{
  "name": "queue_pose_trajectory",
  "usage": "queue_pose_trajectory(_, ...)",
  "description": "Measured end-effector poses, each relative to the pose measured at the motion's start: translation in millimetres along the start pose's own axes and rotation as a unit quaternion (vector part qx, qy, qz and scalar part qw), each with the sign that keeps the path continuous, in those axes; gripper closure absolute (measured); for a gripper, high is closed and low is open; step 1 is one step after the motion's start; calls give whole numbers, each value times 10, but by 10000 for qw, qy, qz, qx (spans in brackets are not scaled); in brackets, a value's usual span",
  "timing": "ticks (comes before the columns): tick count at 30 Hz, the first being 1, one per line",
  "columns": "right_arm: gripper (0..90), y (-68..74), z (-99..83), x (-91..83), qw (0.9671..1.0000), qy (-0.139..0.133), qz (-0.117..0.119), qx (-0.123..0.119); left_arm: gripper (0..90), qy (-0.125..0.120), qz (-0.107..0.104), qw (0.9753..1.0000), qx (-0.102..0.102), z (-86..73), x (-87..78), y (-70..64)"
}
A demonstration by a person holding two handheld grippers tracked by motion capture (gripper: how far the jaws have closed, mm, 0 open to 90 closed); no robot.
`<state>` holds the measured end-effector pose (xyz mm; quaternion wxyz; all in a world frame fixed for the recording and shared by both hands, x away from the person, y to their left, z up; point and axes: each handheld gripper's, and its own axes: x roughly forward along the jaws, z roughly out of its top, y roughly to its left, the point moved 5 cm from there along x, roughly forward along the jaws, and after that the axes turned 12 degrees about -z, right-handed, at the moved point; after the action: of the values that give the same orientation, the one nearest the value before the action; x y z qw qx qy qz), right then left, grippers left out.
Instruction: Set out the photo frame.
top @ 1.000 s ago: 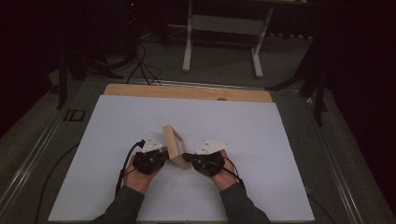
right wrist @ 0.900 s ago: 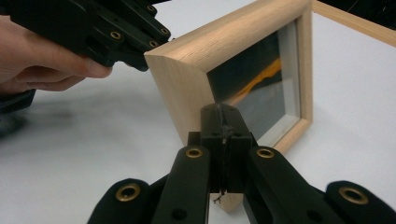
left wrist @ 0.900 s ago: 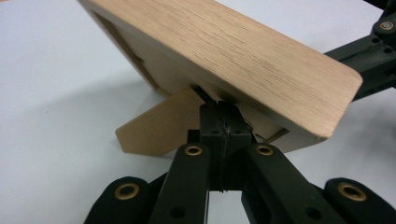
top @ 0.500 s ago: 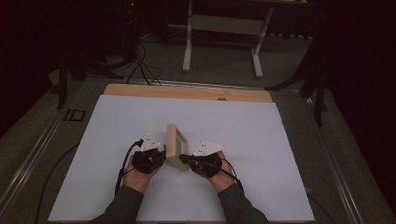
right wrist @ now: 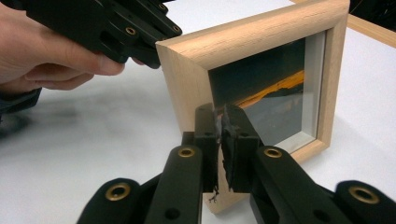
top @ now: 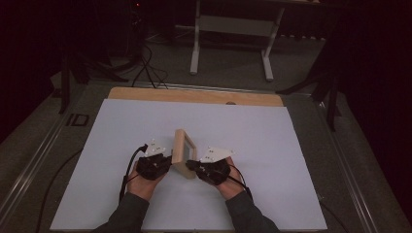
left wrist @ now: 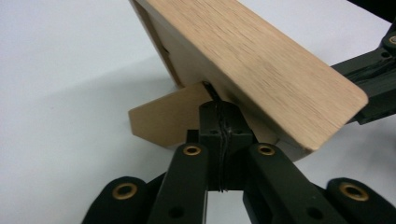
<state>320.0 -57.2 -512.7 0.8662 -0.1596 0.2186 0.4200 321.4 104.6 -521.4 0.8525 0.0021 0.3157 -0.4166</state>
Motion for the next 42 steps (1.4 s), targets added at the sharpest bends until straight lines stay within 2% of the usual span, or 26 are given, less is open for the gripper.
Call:
queue_pose_trajectory(11,745,-98,9,-44,9998,-47,-130,120,723,-313,307,9986,-283,31,-187,114)
queue_pose_trajectory(14,710,-133,12,-60,9997,-66,-171,158,675,-377,333,9981,-355,46,-236,137)
queue_pose_trajectory(17,675,-157,12,-68,9995,-68,-194,229,605,-409,257,9979,-425,60,-268,148)
queue_pose_trajectory(23,614,-192,6,-73,9993,-42,-235,288,522,-476,239,9974,-491,81,-318,159)
queue_pose_trajectory(31,573,-242,5,-93,9989,-51,-286,373,478,-543,225,9971,-486,120,-378,136)
queue_pose_trajectory(42,544,-284,7,-114,9985,-64,-317,440,427,-550,76,9978,-365,190,-398,11)
